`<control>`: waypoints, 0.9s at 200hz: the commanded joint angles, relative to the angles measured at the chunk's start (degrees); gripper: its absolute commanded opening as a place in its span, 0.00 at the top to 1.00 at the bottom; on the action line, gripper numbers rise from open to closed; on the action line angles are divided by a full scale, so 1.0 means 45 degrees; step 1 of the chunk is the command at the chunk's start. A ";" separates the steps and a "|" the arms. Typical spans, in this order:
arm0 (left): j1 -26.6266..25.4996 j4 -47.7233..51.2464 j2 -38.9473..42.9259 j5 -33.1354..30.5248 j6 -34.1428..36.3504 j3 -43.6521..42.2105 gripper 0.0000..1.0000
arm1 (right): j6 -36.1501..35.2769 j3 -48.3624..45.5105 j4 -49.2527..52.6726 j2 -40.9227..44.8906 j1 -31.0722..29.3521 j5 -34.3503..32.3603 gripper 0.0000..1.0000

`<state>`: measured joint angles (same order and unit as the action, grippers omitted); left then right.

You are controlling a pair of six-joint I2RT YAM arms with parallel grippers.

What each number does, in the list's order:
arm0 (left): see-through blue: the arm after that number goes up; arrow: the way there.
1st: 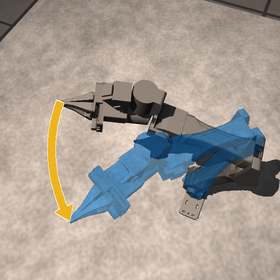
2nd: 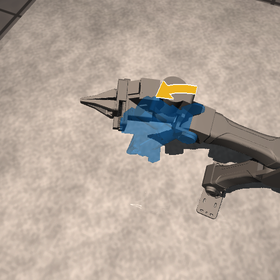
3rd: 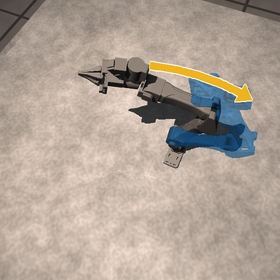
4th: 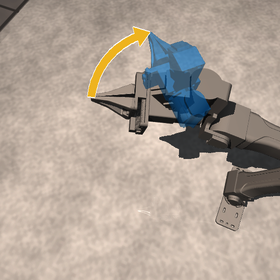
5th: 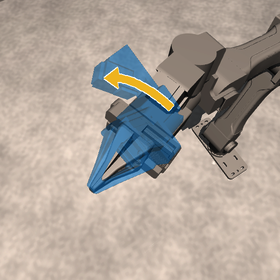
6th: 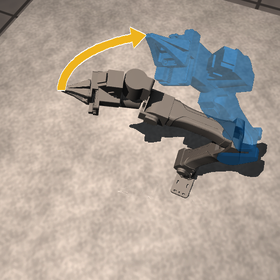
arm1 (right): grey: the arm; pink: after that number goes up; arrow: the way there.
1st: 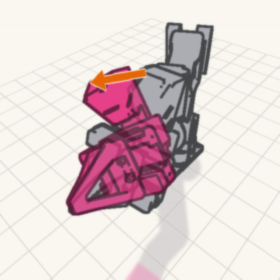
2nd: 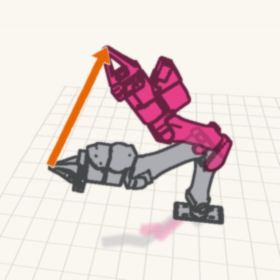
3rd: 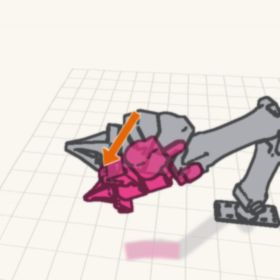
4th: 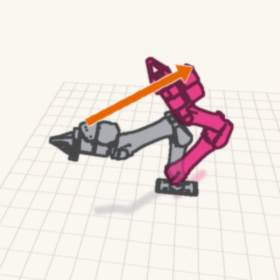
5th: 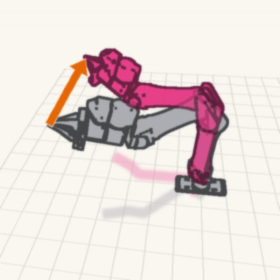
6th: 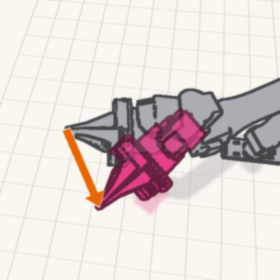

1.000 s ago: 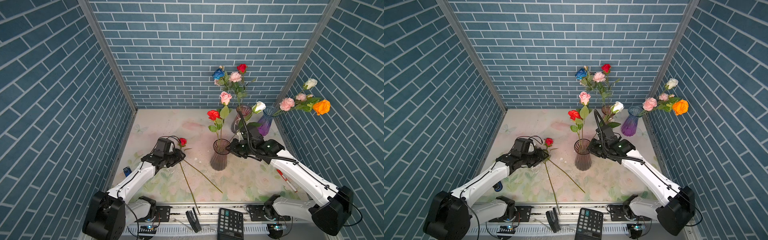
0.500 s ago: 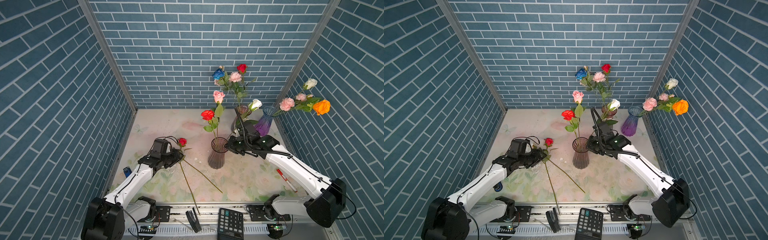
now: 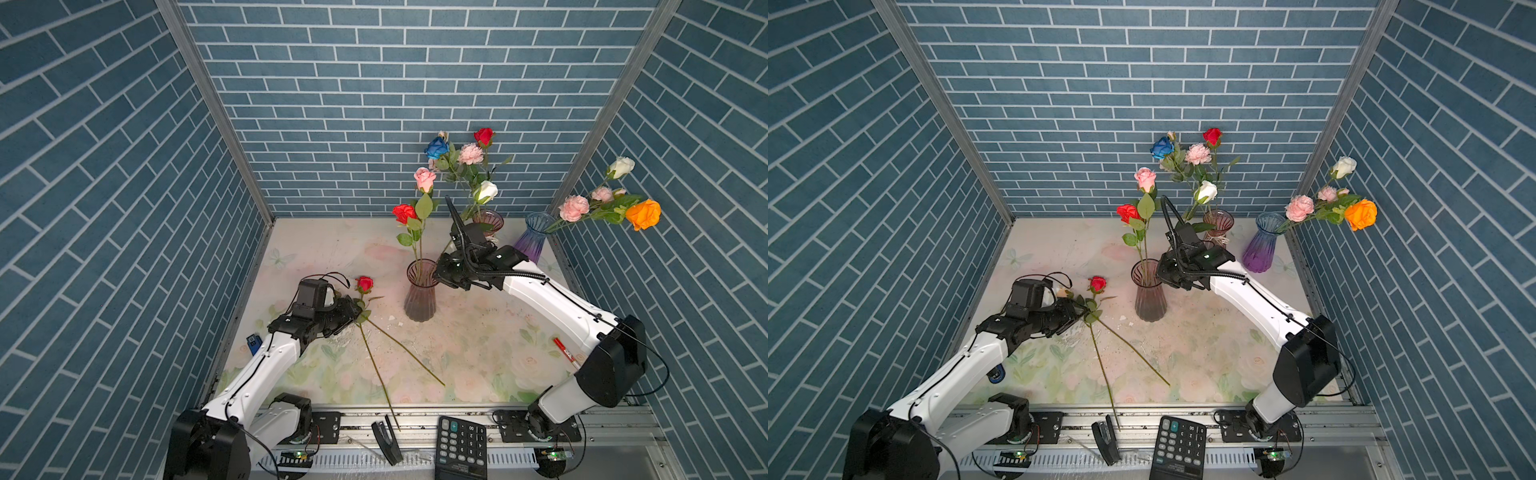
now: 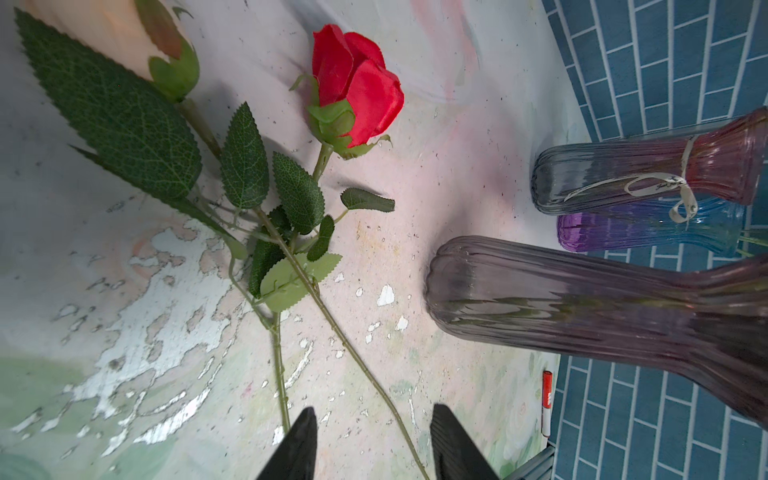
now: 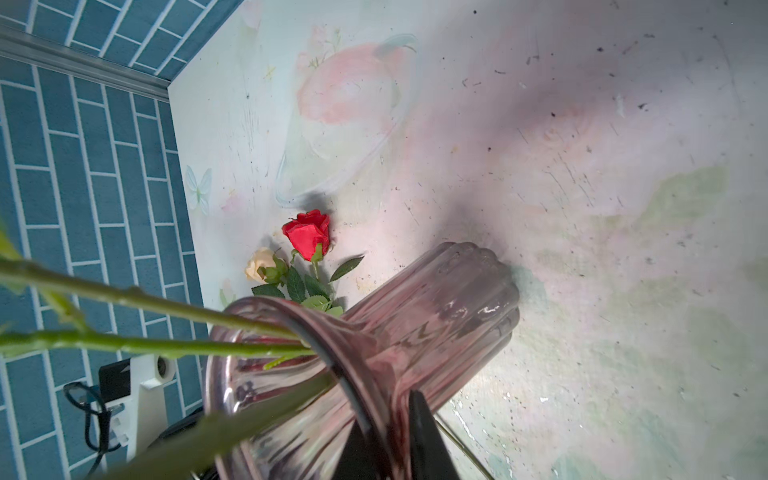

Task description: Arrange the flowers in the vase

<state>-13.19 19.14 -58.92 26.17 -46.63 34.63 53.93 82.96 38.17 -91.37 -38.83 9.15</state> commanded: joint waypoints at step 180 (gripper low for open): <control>0.0861 0.0435 0.1064 0.0903 0.0378 -0.0918 0.53 | -0.1359 0.1913 0.1260 0.0310 -0.0705 -0.0504 0.52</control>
<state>-9.69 19.70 -54.41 30.33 -45.41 30.98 48.97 93.21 43.18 -96.60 -41.74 6.76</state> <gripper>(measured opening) 0.473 0.494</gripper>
